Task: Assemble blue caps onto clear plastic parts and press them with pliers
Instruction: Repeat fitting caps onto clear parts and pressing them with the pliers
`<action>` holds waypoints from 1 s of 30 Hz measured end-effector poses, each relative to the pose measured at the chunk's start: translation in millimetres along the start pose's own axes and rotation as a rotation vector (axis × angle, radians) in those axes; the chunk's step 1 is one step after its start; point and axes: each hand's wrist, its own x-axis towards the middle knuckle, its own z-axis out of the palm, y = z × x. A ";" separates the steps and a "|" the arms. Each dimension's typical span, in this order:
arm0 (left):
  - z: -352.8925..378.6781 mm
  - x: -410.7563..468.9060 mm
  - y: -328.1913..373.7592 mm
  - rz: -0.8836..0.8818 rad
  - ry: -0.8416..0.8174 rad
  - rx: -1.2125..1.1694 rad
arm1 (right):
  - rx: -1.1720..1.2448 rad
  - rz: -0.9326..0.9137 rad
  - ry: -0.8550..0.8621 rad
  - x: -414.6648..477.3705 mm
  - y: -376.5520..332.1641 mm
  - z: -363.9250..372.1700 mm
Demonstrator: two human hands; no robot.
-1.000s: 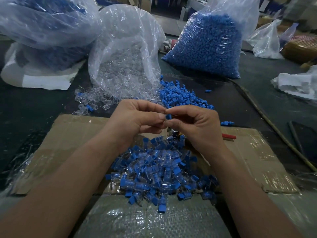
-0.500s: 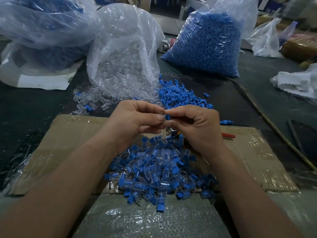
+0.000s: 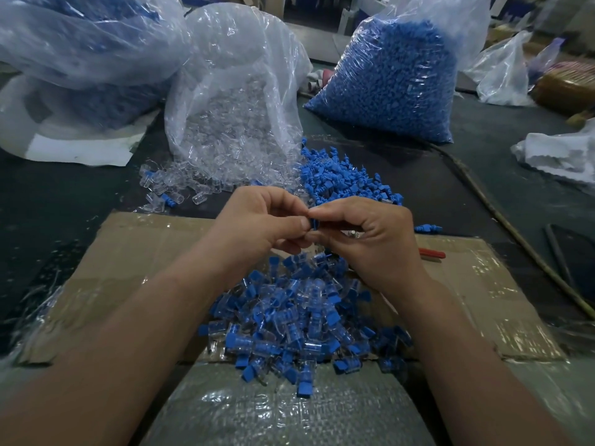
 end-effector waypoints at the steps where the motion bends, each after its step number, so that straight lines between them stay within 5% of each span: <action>1: 0.1 0.1 -0.4 0.005 0.009 0.008 | -0.009 0.031 -0.020 0.8 -1.0 -1.3; 8: -7.2 4.2 -1.4 0.031 0.161 0.006 | -0.135 0.544 -0.089 -0.5 18.3 -43.3; 15: -7.2 6.0 -2.9 0.045 0.194 0.010 | -0.322 0.835 -0.609 -3.5 24.9 -62.9; 19: -7.4 6.3 -3.2 0.044 0.194 0.010 | -0.395 0.830 -0.713 -3.4 22.3 -59.0; 30: -6.6 6.2 -3.8 0.037 0.177 0.019 | -0.556 0.753 -0.546 0.5 18.9 -46.7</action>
